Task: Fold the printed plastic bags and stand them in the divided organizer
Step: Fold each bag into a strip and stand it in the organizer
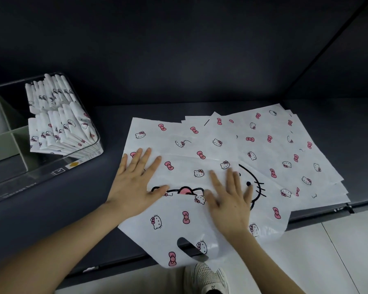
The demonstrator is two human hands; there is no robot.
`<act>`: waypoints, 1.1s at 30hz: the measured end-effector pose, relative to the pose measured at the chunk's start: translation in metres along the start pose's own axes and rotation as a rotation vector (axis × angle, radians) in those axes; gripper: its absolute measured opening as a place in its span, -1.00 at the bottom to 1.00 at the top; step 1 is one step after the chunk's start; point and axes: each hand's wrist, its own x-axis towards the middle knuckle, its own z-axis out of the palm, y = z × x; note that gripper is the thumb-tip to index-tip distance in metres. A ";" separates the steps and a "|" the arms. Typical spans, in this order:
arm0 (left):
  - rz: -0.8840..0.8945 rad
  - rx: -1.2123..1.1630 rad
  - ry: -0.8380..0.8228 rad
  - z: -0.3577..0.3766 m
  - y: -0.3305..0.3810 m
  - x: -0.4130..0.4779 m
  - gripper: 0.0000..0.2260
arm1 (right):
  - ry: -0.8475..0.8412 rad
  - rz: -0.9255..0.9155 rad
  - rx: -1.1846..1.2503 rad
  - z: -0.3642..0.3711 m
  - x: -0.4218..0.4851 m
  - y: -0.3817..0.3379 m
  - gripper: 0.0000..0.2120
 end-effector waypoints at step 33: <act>-0.183 -0.826 -0.254 -0.065 -0.060 -0.006 -0.92 | -0.461 -0.145 0.639 -0.088 0.049 0.017 -0.94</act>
